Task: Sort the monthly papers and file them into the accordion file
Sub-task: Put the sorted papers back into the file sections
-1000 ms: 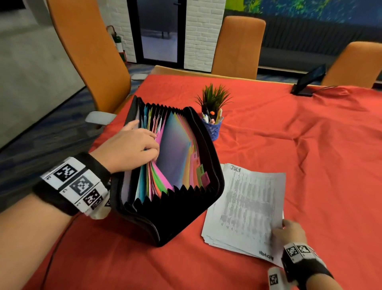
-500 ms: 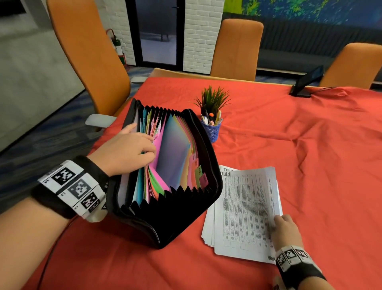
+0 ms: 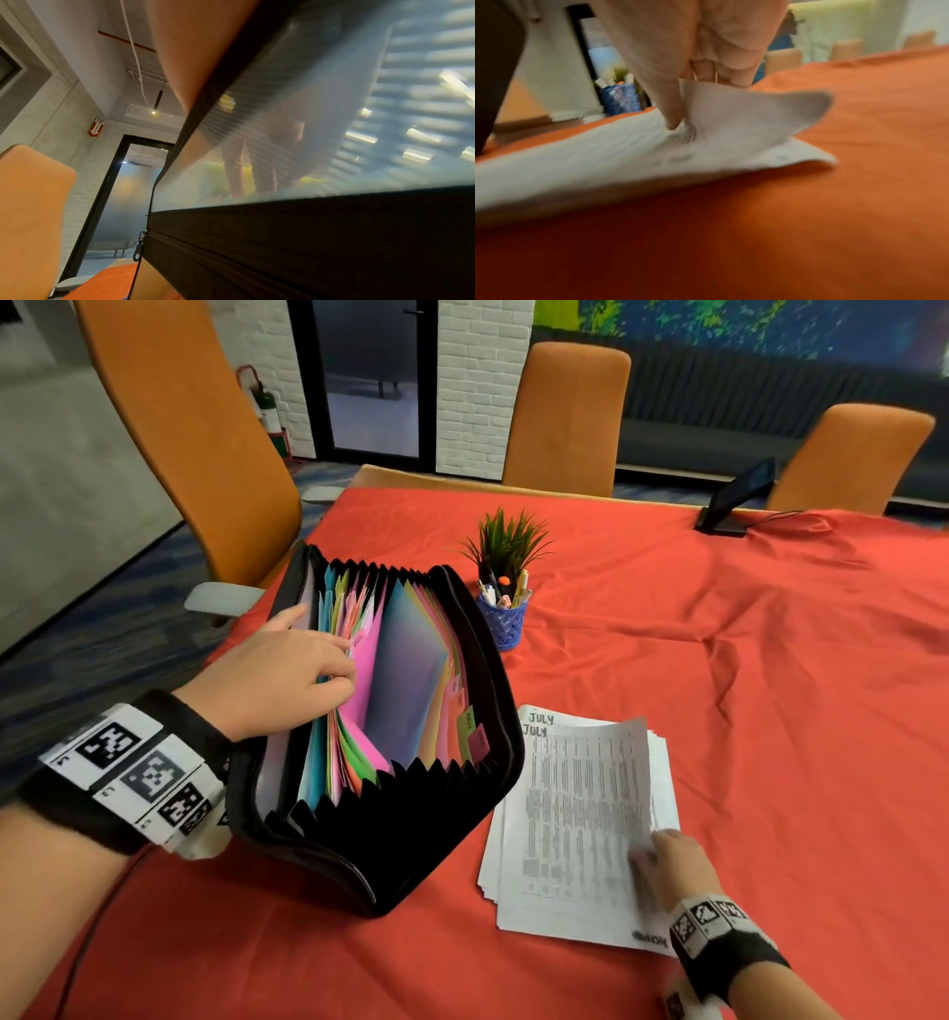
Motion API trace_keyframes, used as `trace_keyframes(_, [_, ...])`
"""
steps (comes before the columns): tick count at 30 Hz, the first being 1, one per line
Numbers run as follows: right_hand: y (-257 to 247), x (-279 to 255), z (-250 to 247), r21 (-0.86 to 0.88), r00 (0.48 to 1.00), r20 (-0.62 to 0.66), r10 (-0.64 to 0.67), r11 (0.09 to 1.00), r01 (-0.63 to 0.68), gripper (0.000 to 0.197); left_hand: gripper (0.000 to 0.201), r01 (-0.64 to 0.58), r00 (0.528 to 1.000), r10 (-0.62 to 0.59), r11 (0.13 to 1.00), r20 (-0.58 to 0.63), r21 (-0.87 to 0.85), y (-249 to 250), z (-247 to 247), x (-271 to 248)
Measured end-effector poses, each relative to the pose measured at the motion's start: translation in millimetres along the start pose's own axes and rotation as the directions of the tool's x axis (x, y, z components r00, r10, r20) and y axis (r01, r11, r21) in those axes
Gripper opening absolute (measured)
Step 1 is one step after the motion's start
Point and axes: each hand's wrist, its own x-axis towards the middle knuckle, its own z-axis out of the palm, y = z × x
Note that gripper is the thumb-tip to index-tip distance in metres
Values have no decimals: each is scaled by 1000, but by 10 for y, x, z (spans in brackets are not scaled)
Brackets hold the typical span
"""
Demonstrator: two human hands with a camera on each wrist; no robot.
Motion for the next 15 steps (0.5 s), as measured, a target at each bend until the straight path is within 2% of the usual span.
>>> trace_keyframes(2, [-12,67,-77,27,997,2,80,996,-80,39,58,2,1000,-2,1000,-1,7,-2,3,4])
trace_keyframes(7, [-158,232,-111,-34,971,80,226,974,-224,24,58,4,1000,-4,1000,1,28,-7,7,1])
trace_keyframes(12, [-245,293,-141,-75,939,137,315,949,-307,23,60,5,1000,-5,999,0,32,3,-11,-15])
trace_keyframes(15, [-235,336,-202,-112,936,174,306,950,-290,23,60,13,1000,-13,999,-1,33,8,-20,-22])
